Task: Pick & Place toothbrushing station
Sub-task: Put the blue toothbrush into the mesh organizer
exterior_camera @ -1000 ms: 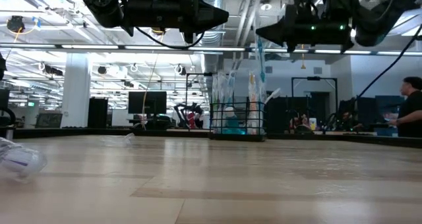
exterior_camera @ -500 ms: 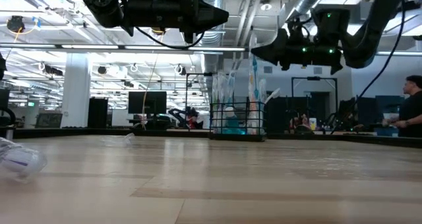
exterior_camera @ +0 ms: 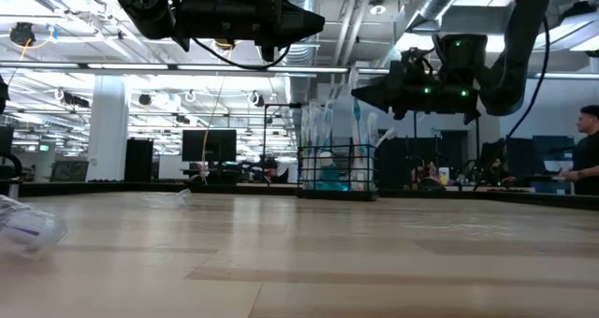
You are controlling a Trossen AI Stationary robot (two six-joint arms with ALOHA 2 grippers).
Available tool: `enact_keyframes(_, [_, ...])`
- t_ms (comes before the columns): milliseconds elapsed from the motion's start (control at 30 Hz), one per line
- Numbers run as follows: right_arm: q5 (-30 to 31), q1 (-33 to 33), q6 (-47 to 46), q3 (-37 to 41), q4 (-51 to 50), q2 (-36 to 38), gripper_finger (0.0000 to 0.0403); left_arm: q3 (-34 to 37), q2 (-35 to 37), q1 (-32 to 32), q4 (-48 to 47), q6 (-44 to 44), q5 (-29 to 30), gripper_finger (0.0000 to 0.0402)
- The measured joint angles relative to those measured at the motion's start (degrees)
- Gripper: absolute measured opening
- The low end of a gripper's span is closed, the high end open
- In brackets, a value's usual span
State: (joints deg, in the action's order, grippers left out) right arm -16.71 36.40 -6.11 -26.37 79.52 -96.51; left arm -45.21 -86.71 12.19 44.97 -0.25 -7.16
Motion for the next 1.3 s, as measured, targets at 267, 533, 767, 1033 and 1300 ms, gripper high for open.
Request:
enact_keyframes(267, [0.00, 0.00, -1.81, 1.95, 6.33, -4.96, 0.0000, 0.00, 0.02, 0.00, -0.01, 0.00, 0.00, 0.0067])
enact_keyframes(533, [1.70, 0.11, -3.04, 6.01, 10.35, -6.97, 0.0000, 0.00, 0.01, 0.02, 0.01, 0.00, 0.02, 0.0067])
enact_keyframes(767, [1.73, 0.26, -3.02, 5.81, 10.36, -6.97, 0.0000, 0.00, 0.00, 0.13, 0.02, 0.00, 0.02, 0.0067])
enact_keyframes(1033, [1.75, 0.18, -2.93, 5.77, 8.05, -6.95, 0.0000, 0.00, 0.00, 0.15, 0.02, 0.00, 0.02, 0.0067])
enact_keyframes(1300, [3.41, 0.04, -3.26, 5.63, 9.57, -10.40, 0.0000, 0.00, 0.00, 0.15, 0.02, 0.00, 0.02, 0.0067])
